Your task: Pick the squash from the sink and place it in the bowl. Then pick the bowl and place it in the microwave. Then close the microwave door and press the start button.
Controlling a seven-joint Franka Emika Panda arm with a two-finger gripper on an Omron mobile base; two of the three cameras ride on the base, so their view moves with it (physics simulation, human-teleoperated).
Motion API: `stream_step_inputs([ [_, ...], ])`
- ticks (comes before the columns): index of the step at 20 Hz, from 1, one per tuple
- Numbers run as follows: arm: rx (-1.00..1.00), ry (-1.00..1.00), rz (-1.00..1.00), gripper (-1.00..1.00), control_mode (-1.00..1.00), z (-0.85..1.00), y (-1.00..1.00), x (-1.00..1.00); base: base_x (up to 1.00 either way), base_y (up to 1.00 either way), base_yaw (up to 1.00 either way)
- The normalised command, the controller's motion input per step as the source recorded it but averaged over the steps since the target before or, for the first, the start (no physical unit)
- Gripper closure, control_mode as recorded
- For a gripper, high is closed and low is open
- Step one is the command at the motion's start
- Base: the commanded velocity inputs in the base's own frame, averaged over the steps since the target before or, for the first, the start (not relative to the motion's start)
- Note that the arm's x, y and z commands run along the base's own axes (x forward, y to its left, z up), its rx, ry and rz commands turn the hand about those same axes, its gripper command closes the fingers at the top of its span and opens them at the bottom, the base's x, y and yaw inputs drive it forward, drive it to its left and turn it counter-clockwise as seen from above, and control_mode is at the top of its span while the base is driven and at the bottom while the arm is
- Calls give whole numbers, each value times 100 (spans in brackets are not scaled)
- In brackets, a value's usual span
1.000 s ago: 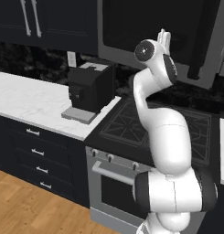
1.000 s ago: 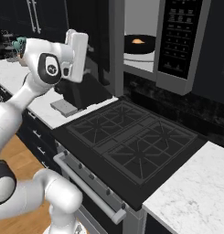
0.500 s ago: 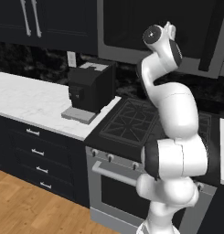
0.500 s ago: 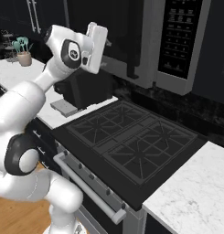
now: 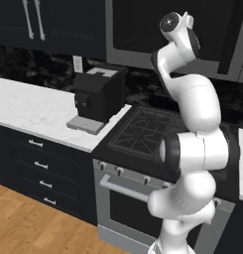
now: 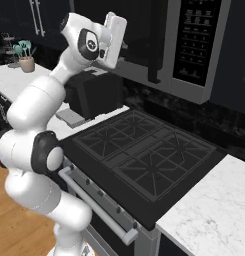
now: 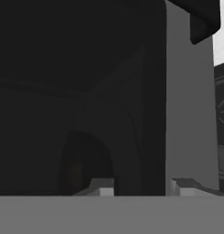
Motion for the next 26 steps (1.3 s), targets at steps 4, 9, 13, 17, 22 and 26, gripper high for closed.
stream_step_inputs([
  [4,0,-6,0,-100,-100,-24,1,16,0,0,0],
  [9,0,-2,0,-100,-100,7,10,-95,0,0,0],
  [13,-1,7,0,-100,-100,11,11,-100,0,0,0],
  [17,-1,17,0,-100,-100,1,0,-100,0,0,0],
  [22,-15,17,2,-100,-100,-1,0,-100,0,0,0],
  [26,-24,19,8,-100,-100,0,0,-98,0,0,0],
])
